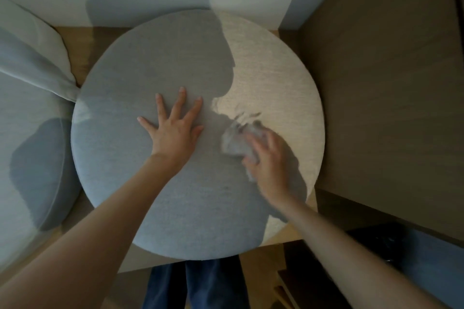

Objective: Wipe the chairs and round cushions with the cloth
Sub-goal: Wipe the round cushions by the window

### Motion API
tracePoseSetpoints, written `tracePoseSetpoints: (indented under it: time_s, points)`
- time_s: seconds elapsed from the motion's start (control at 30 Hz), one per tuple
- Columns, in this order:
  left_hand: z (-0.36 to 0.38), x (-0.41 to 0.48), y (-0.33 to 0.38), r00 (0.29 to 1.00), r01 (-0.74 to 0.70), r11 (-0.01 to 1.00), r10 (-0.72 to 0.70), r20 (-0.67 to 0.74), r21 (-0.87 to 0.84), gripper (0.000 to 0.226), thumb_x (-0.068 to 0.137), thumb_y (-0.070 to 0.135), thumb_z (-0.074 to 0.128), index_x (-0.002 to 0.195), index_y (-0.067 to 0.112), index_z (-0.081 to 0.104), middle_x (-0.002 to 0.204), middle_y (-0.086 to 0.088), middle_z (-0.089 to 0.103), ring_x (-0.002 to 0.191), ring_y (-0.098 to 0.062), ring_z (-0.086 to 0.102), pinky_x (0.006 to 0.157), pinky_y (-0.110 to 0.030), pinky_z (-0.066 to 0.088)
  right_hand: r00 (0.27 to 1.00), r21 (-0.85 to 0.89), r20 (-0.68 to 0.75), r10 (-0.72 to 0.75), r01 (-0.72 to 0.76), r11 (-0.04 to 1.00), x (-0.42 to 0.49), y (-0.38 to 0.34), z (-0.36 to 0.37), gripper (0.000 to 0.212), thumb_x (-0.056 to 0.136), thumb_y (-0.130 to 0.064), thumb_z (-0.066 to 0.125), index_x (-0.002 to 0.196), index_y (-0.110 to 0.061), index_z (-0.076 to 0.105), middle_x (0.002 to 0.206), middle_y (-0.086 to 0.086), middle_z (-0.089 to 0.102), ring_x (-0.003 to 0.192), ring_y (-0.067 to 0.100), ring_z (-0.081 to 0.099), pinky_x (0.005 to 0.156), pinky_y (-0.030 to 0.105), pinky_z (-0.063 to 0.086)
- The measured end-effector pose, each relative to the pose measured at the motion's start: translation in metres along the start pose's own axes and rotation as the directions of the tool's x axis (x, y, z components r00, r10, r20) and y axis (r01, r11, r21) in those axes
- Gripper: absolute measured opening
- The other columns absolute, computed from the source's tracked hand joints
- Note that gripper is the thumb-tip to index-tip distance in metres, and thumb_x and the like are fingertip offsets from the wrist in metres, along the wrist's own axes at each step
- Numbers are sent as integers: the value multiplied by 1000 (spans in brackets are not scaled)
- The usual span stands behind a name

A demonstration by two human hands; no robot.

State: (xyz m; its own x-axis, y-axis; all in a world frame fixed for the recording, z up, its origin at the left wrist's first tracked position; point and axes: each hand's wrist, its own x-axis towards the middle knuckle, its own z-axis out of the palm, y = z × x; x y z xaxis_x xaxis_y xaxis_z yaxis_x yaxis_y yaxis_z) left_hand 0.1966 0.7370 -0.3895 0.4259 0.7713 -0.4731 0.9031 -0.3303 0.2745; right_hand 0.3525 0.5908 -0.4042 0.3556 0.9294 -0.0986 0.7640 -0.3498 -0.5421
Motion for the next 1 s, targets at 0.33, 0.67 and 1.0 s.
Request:
tracePoseSetpoints:
  time_s: [0.33,0.67,1.0]
  points:
    - [-1,-16,7,998,-30,999,32,49,-31,63,96,40,49,151,37,18,161,7,-4,145,-33,-16,107,-74,5,962,-33,-218,165,-176,984,44,38,-70,52,90,-17,60,139,-27,48,138,17,41,114,29,36,95,36,36]
    - [17,-48,7,983,-117,992,108,147,53,79,90,50,56,151,42,5,160,6,-16,145,-29,-19,107,-73,8,973,22,-83,216,-215,976,-37,7,-7,54,86,-8,60,135,-30,51,150,8,31,130,28,27,101,22,21]
    - [24,-67,-3,976,-181,983,177,129,23,75,92,47,54,151,38,8,160,4,-14,146,-23,-17,108,-72,4,957,4,-150,248,-250,968,-25,42,-70,55,94,-11,54,143,-34,39,151,11,28,116,25,29,93,25,26]
